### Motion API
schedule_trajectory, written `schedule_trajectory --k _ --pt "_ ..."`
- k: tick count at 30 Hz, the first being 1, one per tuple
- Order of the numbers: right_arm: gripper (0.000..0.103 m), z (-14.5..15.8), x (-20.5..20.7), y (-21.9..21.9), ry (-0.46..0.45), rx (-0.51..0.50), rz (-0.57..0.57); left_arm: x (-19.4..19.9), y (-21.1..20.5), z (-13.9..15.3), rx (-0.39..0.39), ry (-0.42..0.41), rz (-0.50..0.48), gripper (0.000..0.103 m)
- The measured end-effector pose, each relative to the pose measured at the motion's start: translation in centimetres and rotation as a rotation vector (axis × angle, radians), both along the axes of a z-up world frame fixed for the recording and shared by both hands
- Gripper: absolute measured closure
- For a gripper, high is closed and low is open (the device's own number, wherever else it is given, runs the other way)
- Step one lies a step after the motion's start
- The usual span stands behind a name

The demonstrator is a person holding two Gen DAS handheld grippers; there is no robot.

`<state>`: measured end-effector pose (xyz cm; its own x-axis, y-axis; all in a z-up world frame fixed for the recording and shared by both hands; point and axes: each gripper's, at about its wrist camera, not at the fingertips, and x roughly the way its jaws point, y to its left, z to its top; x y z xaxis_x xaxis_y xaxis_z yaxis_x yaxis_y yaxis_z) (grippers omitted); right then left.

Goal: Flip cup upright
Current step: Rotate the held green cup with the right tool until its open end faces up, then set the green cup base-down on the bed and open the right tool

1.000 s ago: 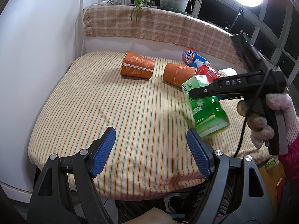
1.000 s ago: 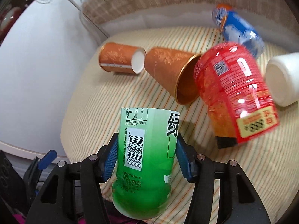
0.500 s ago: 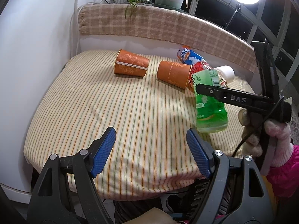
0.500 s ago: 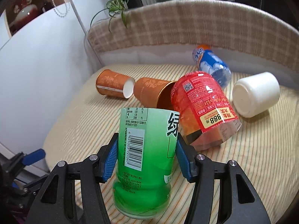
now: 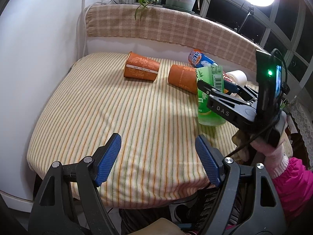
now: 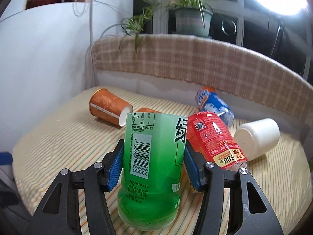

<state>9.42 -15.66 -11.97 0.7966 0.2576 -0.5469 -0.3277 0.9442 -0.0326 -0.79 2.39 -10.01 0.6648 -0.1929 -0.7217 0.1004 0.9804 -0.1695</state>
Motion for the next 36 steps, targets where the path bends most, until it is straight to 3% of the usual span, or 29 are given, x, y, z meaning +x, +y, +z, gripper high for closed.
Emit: schedule_trajectory --k 14,30,34,36 --pt "0.048 0.6 -3.1 -0.3 -0.035 -0.034 0.023 0.1 -0.1 0.2 0.002 -0.013 -0.01 0.023" --pt "0.047 0.6 -5.8 -1.9 0.009 0.032 0.008 -0.2 -1.1 0.6 0.014 -0.024 -0.034 0.023" --pt "0.033 0.2 -6.2 -2.4 0.046 0.038 0.015 -0.3 -1.6 0.7 0.019 -0.031 -0.046 0.023" --pt "0.033 0.3 -6.7 -2.7 0.059 0.052 0.017 -0.4 -1.7 0.9 0.021 -0.037 -0.051 0.023"
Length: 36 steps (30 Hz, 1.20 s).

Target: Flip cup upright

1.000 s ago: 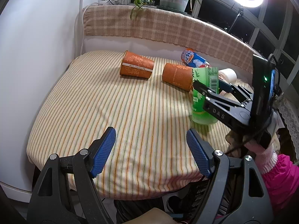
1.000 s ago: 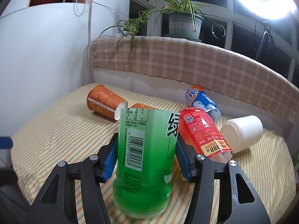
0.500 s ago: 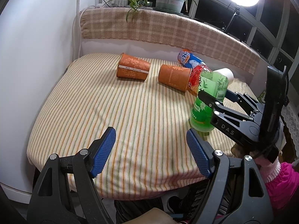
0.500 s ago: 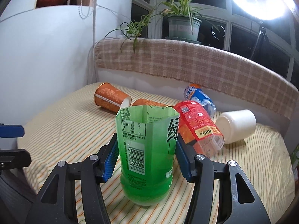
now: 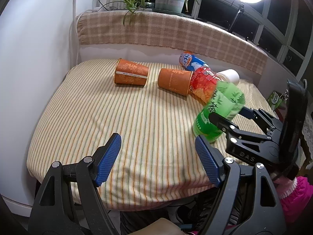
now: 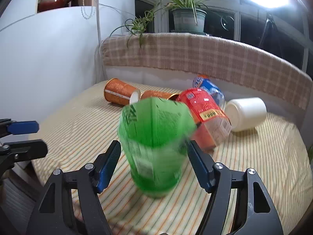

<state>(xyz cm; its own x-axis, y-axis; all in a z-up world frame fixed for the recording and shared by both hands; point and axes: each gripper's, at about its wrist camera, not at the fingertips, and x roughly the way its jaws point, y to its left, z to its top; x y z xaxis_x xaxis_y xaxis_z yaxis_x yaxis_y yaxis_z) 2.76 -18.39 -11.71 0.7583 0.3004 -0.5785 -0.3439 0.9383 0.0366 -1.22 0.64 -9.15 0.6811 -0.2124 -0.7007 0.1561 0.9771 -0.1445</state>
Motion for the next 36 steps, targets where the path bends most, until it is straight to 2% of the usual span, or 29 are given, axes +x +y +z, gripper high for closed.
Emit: schedule_trajectory --k 5,9,13,18,20,24,28,36 --pt "0.032 1.1 -2.1 -1.5 0.022 0.041 -0.015 -1.0 -0.6 0.9 -0.004 -0.077 -0.011 0.023" --pt "0.032 2.3 -4.0 -3.5 0.012 0.061 -0.1 -2.2 -1.3 2.1 0.006 -0.186 -0.005 0.023" --pt "0.032 3.5 -5.6 -5.1 -0.018 0.047 -0.197 -3.2 -2.1 3.2 0.017 -0.275 -0.017 0.012" --pt "0.031 5.5 -7.5 -6.8 -0.109 0.028 -0.306 -4.4 -3.0 4.3 0.035 -0.36 -0.022 0.01" --pt "0.022 6.4 -8.1 -7.1 -0.152 0.02 -0.346 -4.9 -3.2 4.7 0.039 -0.388 -0.019 0.004" --pt "0.021 7.6 -9.2 -7.6 -0.225 0.0 -0.408 -5.9 -3.5 5.2 0.052 -0.453 -0.002 0.0" --pt "0.02 8.1 -9.6 -8.1 -0.256 -0.003 -0.442 -6.4 -3.7 5.5 0.08 -0.481 0.0 0.0" --pt "0.018 8.5 -10.1 -8.2 -0.296 -0.019 -0.486 -6.5 -3.6 5.6 0.078 -0.488 0.015 0.0"
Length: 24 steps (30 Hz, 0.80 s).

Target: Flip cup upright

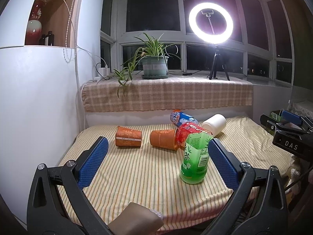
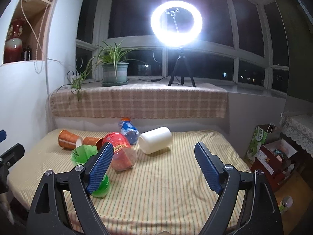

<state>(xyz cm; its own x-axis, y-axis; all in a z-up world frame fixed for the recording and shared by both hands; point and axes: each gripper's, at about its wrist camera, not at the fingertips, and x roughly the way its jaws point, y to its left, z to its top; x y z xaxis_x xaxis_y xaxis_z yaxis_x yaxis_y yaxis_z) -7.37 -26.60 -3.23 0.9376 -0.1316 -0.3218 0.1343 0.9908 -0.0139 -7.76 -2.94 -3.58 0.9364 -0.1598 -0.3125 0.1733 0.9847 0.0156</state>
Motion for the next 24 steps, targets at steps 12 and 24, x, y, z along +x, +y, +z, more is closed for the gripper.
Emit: schedule_trajectory --k 12,24 --pt "0.017 0.1 0.3 -0.2 -0.012 -0.014 -0.029 0.9 0.0 -0.1 0.001 0.023 0.024 0.0" --pt "0.016 -0.4 0.8 -0.3 0.014 -0.012 -0.03 1.4 0.3 0.0 -0.016 0.029 0.049 0.0"
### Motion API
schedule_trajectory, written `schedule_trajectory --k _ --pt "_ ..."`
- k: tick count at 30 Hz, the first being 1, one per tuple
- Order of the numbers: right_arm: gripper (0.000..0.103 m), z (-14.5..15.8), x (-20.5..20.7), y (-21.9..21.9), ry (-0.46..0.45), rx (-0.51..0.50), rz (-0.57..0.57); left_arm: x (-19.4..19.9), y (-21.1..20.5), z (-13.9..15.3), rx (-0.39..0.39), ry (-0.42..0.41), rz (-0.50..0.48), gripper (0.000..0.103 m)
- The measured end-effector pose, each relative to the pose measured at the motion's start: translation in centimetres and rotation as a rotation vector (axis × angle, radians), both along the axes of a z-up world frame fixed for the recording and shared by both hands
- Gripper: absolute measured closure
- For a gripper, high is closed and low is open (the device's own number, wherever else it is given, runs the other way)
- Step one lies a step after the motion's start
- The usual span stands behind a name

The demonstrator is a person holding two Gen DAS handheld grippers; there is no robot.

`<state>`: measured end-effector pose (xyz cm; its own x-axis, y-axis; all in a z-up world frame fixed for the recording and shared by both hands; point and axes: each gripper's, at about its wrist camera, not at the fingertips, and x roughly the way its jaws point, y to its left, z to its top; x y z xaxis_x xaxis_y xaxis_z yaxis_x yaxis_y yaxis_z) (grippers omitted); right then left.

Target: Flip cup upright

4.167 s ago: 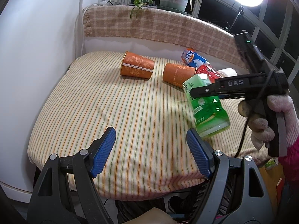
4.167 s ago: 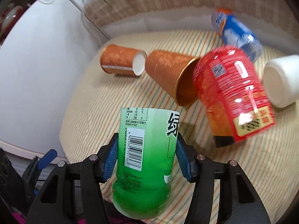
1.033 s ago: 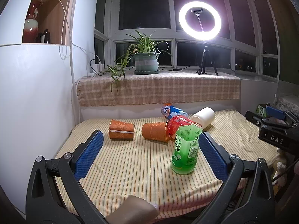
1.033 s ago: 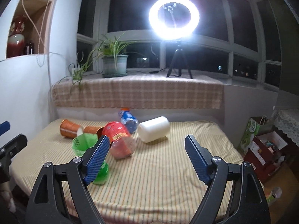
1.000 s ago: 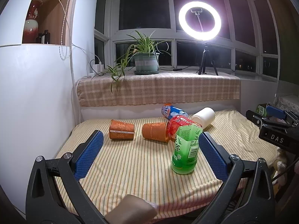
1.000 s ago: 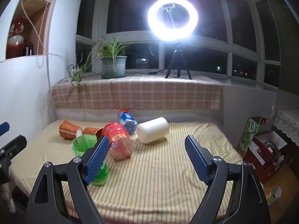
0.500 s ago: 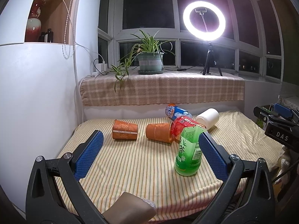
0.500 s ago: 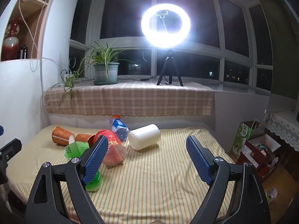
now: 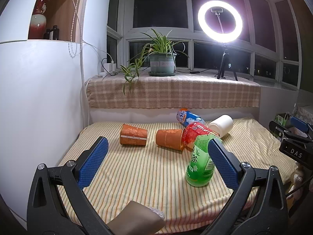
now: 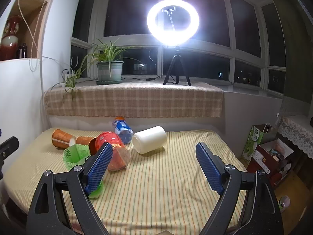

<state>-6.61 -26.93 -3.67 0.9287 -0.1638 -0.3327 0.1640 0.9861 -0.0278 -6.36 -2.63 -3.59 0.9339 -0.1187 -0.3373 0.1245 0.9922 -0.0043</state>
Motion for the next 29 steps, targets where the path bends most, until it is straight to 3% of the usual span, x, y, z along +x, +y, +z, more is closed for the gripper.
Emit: schedule_trajectory --k 29 --pt "0.016 -0.6 1.0 0.6 0.039 -0.008 0.013 0.5 0.6 -0.4 0.009 -0.007 0.026 0.0"
